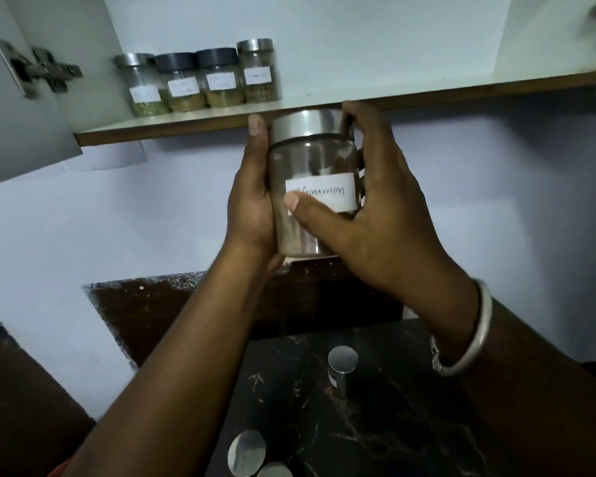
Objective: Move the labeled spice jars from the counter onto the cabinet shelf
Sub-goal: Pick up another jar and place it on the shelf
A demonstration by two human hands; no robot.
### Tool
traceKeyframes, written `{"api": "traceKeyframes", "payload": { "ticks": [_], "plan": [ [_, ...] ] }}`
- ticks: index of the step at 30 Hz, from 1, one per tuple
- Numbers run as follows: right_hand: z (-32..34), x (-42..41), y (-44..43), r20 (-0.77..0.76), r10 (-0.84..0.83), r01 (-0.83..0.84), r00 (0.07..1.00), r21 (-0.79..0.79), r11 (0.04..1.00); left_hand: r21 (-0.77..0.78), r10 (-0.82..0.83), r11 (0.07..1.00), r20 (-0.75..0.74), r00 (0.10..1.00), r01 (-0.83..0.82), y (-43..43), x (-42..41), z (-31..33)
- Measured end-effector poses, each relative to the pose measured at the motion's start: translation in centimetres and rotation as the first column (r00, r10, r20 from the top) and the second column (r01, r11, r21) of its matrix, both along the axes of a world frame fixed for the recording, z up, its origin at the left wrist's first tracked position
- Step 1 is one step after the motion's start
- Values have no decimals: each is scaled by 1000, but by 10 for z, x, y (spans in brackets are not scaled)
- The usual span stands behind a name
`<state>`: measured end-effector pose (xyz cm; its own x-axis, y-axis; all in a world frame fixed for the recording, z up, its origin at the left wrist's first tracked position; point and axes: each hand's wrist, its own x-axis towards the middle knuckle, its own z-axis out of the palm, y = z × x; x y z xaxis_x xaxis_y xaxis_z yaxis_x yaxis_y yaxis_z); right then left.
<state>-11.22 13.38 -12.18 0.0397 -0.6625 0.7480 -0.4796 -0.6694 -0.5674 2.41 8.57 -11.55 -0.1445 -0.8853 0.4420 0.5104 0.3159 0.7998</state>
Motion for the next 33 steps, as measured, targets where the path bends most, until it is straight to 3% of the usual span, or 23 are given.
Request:
{"api": "traceKeyframes", "payload": {
  "ticks": [6, 11, 13, 16, 17, 18, 25, 30, 33],
  "plan": [
    [61, 4, -50, 26, 22, -20, 999, -42, 999, -215, 265, 951, 193, 945, -223, -48, 9, 67],
    [111, 7, -120, 8, -24, 24, 1000, 6, 1000, -383, 646, 753, 279, 711, -535, -109, 28, 108],
    [126, 8, -156, 6, -59, 59, 998, 11, 998, -473, 796, 605, 378, 473, -641, -142, 44, 108],
    [147, 12, -208, 3, -99, 99, 995, 51, 994, -679, 780, 473, 619, -92, -562, -174, 57, 91],
    [152, 14, -227, -4, -99, 99, 995, 81, 992, -720, 760, 434, 616, -209, -541, -179, 56, 86],
    [158, 18, -245, -21, -102, 104, 995, 109, 989, -741, 757, 403, 600, -260, -538, -182, 54, 85],
    [179, 40, -342, -300, -139, 234, 944, 311, 921, -822, 789, 327, 509, -344, -467, -190, 57, 79],
    [175, 57, -390, -373, -129, 278, 919, 380, 882, -838, 796, 286, 478, -371, -465, -199, 59, 77],
    [172, 60, -409, -320, -177, 295, 931, 370, 881, -836, 792, 272, 476, -382, -477, -202, 60, 75]
  ]
}}
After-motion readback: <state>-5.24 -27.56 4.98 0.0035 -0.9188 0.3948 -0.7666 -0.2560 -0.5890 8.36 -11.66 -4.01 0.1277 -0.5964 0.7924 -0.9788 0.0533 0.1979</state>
